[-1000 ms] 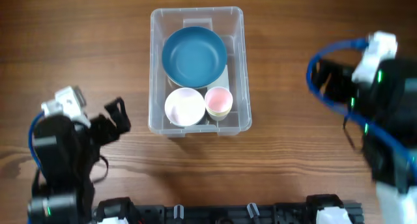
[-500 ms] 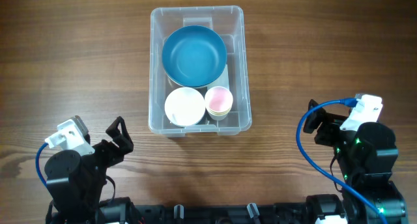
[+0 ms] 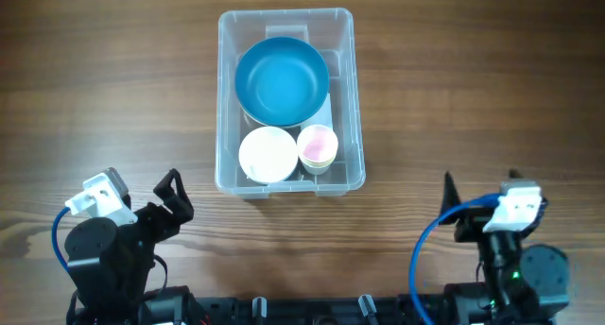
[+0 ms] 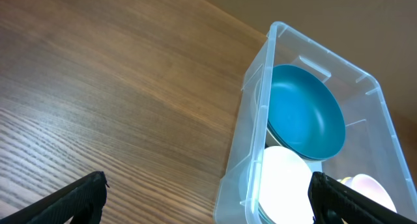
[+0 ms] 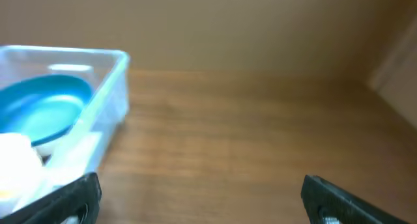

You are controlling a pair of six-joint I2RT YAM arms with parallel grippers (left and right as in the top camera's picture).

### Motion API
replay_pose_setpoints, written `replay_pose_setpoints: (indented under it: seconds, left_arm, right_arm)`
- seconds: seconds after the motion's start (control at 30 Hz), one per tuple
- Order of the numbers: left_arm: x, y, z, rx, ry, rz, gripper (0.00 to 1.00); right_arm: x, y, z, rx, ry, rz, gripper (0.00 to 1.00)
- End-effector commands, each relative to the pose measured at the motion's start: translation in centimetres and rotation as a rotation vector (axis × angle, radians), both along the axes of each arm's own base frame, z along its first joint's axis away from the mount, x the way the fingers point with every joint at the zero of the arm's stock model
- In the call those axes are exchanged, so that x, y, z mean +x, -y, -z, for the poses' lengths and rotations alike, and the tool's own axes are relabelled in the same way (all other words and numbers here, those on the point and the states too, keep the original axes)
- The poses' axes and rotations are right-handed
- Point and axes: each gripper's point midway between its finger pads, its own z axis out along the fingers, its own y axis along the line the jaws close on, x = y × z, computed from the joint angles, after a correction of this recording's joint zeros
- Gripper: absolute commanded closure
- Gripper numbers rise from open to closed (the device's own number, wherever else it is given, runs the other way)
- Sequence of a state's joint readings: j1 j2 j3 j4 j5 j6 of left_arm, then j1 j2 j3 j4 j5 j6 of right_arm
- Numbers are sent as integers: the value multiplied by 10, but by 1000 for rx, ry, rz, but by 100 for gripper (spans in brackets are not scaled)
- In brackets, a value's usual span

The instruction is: Pack container

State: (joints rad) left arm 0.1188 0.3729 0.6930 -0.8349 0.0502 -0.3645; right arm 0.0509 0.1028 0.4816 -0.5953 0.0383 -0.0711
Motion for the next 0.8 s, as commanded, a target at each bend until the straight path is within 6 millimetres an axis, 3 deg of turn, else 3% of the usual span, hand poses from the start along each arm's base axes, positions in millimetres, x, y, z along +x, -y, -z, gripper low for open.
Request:
replay_pose_setpoints:
  seconds: [0.0, 0.07, 0.13, 0.23, 0.33, 0.5, 0.77]
  left_arm:
    - [0, -1, 1, -5, 4, -12, 0]
    - [0, -1, 1, -5, 4, -12, 0]
    - [0, -1, 1, -5, 4, -12, 0]
    - [0, -1, 1, -5, 4, -12, 0]
    - [0, -1, 1, -6, 4, -12, 0]
    - [-1, -1, 2, -6, -1, -12, 0]
    - [-15, 1, 24, -18, -106, -12, 0]
  right_arm:
    - [8, -23, -2, -33, 149, -138, 0]
    - [24, -25, -13, -36, 324, -141, 0]
    - [31, -25, -8, -39, 398, -138, 0]
    - [39, -21, 20, -40, 380, -116, 0]
    - [43, -19, 58, -32, 223, -110, 0]
    - [43, -10, 57, 75, 222, -43, 0]
    - [43, -16, 58, 46, 219, -82, 1]
